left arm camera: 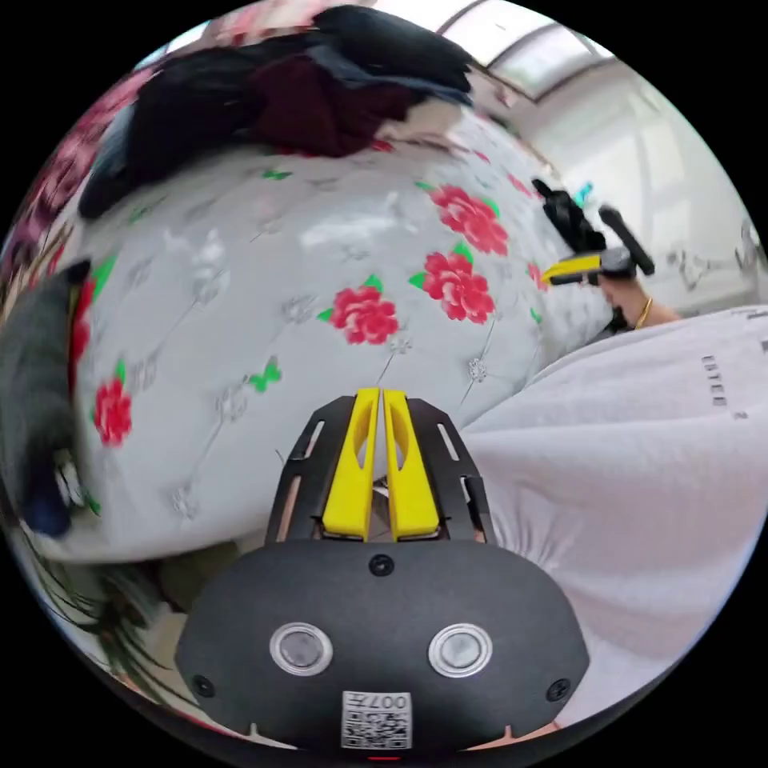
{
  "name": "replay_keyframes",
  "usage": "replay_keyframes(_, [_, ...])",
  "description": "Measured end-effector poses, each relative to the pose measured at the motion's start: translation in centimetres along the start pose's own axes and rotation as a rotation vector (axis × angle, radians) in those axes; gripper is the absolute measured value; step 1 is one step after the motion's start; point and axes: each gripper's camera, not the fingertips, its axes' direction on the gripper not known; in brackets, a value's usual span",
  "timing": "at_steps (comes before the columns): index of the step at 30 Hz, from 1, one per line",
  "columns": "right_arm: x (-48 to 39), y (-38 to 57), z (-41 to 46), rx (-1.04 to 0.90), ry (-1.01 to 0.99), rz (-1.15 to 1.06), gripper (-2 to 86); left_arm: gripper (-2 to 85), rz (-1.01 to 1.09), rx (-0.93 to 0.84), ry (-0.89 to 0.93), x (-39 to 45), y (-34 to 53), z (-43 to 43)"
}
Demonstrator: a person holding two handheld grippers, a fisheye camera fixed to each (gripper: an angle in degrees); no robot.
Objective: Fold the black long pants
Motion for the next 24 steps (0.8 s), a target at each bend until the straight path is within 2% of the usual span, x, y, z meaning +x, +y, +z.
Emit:
replay_keyframes(2, [1.7,1.1,2.2,-0.047,-0.001,-0.002,6.1,-0.9,0.103,-0.064,-0.111,4.2,-4.0,2.0])
replay_keyframes(4, [2.9,3.0,2.2,0.056,-0.065,-0.036,6.3,-1.0,0.175,-0.095,-0.19,9.6,-8.5,4.5])
replay_keyframes(7, [6.3,5.9,2.0,0.217,-0.223,0.034,6.9,-1.0,0.149,-0.11,-0.171,15.4,-13.1,8.1])
replay_keyframes(9, [8.8,8.5,2.1,0.327,-0.372,-0.031,7.8,-1.0,0.095,-0.118,-0.133,18.4,-15.5,10.5])
replay_keyframes(12, [14.6,10.6,2.0,0.304,-0.533,0.022,8.7,-1.0,0.038,-0.152,-0.134,22.7,-18.8,14.3])
replay_keyframes(16, [26.1,18.3,-0.7,0.592,-0.401,0.288,9.7,-1.0,-0.002,-0.265,-0.247,26.7,-21.7,18.8])
replay_keyframes(18, [35.8,24.0,-2.2,0.719,-0.239,0.506,10.3,-1.0,-0.021,-0.276,-0.304,27.8,-21.9,19.9])
replay_keyframes(21, [47.7,29.6,-3.8,0.736,-0.002,0.747,11.2,-1.0,-0.059,-0.266,-0.348,28.6,-21.8,20.5])
replay_keyframes(24, [57.0,33.1,-5.1,0.748,0.114,0.878,11.6,-0.9,-0.086,-0.251,-0.355,28.6,-21.6,20.8])
